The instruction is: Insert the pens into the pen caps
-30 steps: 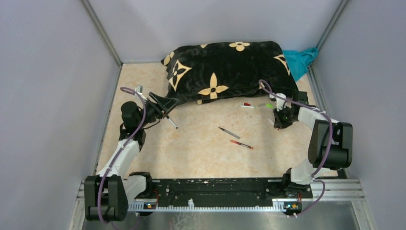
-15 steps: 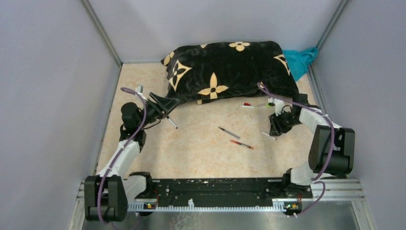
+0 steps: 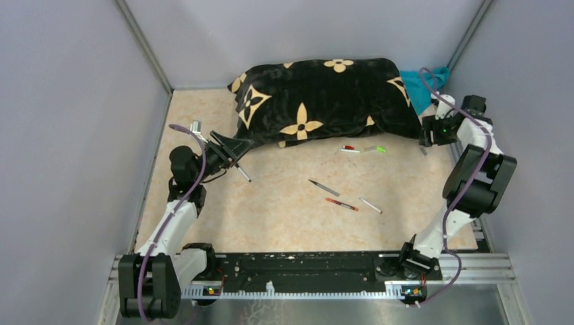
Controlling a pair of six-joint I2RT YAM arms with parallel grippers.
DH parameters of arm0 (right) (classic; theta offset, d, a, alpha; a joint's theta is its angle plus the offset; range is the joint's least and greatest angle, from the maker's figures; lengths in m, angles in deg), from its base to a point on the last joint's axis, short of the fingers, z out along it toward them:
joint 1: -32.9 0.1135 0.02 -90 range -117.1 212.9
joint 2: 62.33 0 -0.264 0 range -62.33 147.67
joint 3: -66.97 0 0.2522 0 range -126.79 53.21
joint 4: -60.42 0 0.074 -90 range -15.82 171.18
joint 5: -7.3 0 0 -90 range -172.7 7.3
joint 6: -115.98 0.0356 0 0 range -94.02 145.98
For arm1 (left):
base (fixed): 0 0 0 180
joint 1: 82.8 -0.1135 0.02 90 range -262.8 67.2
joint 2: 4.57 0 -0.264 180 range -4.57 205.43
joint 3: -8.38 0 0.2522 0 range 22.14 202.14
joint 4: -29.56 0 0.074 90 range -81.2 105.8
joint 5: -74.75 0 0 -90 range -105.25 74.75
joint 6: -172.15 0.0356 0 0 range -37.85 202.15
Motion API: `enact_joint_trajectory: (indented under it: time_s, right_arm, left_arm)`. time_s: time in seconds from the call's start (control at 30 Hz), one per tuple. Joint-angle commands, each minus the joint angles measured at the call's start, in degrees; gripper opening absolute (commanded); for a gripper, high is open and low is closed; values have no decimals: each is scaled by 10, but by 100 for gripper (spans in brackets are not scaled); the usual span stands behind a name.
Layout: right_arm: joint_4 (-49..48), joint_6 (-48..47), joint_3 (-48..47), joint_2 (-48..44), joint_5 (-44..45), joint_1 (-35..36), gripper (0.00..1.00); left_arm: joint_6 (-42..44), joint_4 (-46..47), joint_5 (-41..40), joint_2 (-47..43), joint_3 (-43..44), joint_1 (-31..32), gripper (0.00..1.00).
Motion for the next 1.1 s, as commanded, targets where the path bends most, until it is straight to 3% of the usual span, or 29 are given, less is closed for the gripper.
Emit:
enact_joint_trajectory:
  time_s: [0.0, 0.37, 0.47, 0.63, 1.07]
  right_arm:
    - [49, -59, -115, 101, -3, -33, 61]
    - [83, -75, -224, 226, -1, -32, 55]
    - [98, -88, -224, 230, 5, -33, 53]
    - [153, -88, -275, 266, 0, -33, 40]
    - [163, -76, -270, 265, 18, -33, 35]
  left_arm:
    - [13, -17, 14, -2, 6, 3, 70]
    - [14, -41, 15, 20, 34, 4, 69]
    - [11, -44, 5, 13, 30, 4, 69]
    - [5, -51, -6, 4, 29, 4, 69]
    - [27, -107, 0, 14, 92, 4, 69]
